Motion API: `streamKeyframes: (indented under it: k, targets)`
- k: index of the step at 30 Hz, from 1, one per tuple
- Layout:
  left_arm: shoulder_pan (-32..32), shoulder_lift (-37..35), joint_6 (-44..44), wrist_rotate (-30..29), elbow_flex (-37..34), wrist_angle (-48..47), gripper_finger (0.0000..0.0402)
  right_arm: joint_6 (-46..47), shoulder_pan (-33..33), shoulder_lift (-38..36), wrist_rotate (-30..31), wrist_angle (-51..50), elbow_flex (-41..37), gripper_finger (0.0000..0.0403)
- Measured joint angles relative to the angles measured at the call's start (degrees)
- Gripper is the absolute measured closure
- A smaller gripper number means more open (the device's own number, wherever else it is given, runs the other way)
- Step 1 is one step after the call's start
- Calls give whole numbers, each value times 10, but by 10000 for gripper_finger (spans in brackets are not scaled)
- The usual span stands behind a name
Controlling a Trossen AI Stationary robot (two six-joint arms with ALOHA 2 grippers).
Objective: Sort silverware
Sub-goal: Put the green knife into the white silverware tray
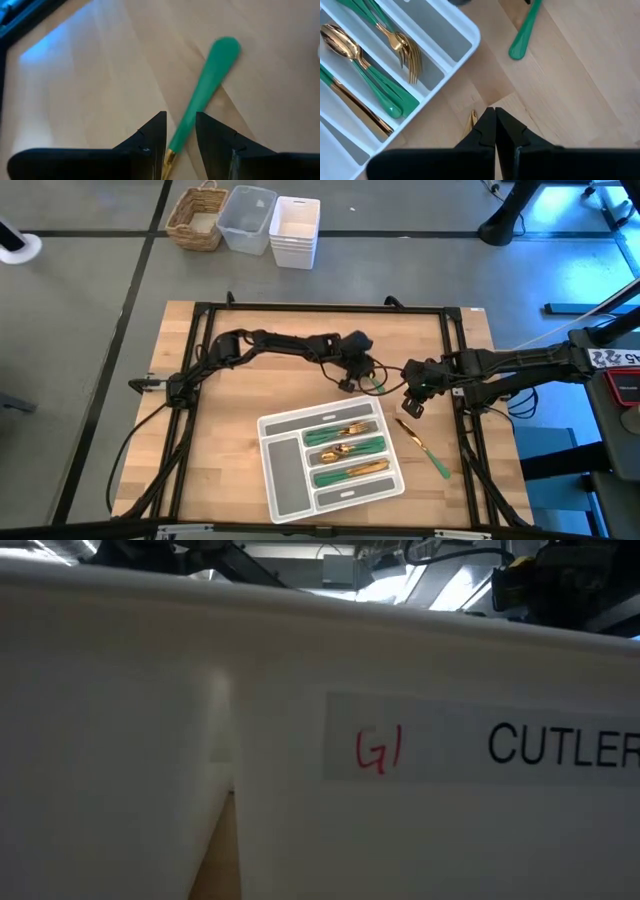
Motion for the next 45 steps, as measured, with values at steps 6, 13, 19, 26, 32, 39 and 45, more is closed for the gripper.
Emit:
streamKeyframes:
  k: [6, 13, 19, 26, 32, 39, 45]
  targets:
    - [4, 25, 11, 3, 0, 16, 304, 0, 0, 0, 0, 0, 0, 402]
    - [7, 34, 18, 4, 2, 22, 304, 0, 0, 0, 0, 2, 0, 402]
    - [22, 36, -82, 4, 2, 13, 304, 0, 0, 0, 0, 2, 0, 402]
    - [47, 35, -219, 14, 3, -35, 304, 0, 0, 0, 0, 2, 0, 402]
    - [47, 31, -291, 6, 3, -84, 304, 23, 0, 0, 0, 2, 0, 402]
    - [28, 29, -329, -3, 3, -117, 304, 25, 0, 0, 0, 2, 0, 402]
    - [4, 27, -366, -55, 3, -139, 304, 26, 0, 0, 0, 2, 0, 402]
